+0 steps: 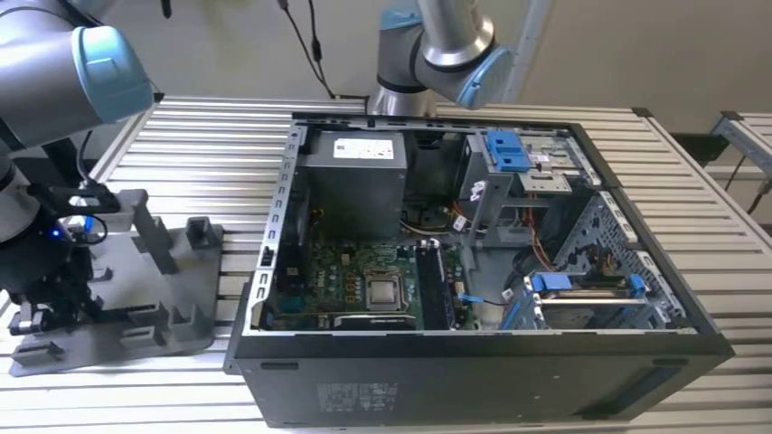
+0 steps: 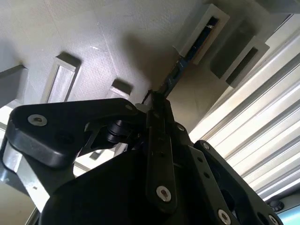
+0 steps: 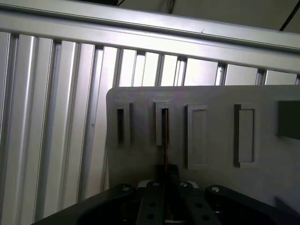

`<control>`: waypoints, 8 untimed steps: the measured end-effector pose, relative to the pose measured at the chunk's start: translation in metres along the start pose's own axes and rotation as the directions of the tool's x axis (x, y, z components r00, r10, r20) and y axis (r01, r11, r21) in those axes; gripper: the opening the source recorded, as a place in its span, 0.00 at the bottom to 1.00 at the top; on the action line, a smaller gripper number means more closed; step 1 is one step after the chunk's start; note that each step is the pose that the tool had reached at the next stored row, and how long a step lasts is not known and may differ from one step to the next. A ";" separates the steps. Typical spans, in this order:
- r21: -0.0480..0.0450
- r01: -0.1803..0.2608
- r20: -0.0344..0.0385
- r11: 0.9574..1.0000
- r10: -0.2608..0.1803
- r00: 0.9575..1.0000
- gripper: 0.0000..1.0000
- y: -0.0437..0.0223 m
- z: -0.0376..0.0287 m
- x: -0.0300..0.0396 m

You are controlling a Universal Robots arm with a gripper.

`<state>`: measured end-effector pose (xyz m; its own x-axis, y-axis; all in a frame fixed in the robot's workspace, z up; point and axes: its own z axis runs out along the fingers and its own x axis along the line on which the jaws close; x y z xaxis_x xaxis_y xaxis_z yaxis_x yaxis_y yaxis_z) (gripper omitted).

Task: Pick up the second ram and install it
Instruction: 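Pick up the second ram and move it above second insertion slot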

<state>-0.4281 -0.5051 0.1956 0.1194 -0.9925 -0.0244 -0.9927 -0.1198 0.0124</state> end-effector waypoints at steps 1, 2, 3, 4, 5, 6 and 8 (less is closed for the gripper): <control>0.000 0.000 0.000 1.000 0.000 1.000 0.14 0.0000 0.0000 0.0000; 0.000 0.000 0.000 1.000 0.000 1.000 0.14 0.0001 -0.0007 0.0000; 0.000 0.000 0.000 1.000 0.000 1.000 0.14 0.0001 -0.0018 0.0000; 0.000 0.000 0.000 1.000 0.000 1.000 0.14 0.0001 -0.0035 0.0000; 0.000 0.000 0.000 1.000 0.000 1.000 0.14 0.0001 -0.0057 -0.0001; 0.000 0.000 0.000 1.000 0.000 1.000 0.14 0.0001 -0.0083 -0.0002; 0.000 0.000 0.000 1.000 0.000 1.000 0.14 0.0002 -0.0145 -0.0004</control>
<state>-0.4281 -0.5051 0.2100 0.1193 -0.9926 -0.0243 -0.9927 -0.1197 0.0124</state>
